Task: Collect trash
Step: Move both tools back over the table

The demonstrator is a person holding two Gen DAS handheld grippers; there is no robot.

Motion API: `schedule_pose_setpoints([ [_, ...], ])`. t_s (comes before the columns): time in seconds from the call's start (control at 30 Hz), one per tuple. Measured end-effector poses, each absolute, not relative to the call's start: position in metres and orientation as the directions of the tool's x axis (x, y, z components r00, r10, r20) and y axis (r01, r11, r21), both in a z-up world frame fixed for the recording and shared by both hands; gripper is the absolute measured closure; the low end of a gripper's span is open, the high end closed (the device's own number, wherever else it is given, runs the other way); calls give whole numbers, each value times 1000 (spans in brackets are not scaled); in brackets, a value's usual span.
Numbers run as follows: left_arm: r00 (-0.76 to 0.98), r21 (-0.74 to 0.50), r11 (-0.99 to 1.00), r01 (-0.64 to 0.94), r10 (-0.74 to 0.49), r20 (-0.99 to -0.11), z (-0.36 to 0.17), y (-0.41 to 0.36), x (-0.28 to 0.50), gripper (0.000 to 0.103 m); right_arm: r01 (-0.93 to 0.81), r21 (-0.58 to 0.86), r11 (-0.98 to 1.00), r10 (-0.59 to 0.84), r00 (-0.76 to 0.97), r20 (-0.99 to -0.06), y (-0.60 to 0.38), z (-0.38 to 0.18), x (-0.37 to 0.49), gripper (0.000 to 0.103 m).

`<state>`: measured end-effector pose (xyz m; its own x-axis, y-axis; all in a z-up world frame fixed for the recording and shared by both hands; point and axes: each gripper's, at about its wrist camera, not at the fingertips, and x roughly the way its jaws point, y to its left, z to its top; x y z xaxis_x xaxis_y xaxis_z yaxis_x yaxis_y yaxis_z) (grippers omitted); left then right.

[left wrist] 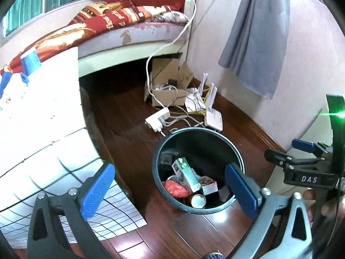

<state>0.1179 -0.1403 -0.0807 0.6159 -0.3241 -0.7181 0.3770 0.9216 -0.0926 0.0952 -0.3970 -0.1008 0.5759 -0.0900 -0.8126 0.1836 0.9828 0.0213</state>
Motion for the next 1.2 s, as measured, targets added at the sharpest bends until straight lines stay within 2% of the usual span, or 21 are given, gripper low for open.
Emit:
schedule_pose_setpoints([
  [0.47, 709, -116, 956, 269, -278, -648, -43, -73, 108, 0, 59, 48, 997, -5, 688, -725, -334, -59, 114, 0],
  [0.63, 740, -104, 975, 195, -216, -637, -37, -38, 109, 0, -20, 66, 998, 60, 727, -684, -295, -48, 125, 0],
  [0.9, 793, -121, 990, 66, -126, -596, -24, 44, 98, 0, -146, 70, 987, 154, 714, -683, -224, -37, 145, 0],
  [1.0, 804, -114, 993, 3, -70, -591, -22, 78, 95, 1, -181, 136, 974, 225, 711, -666, -199, -27, 152, 0],
  [1.07, 806, -117, 993, -34, -42, -590, -20, 102, 94, 2, -207, 137, 969, 246, 719, -650, -183, -20, 155, 0],
  [1.2, 797, -112, 988, -104, 15, -603, -20, 151, 97, 11, -294, 117, 949, 299, 709, -638, -138, -8, 166, 0],
])
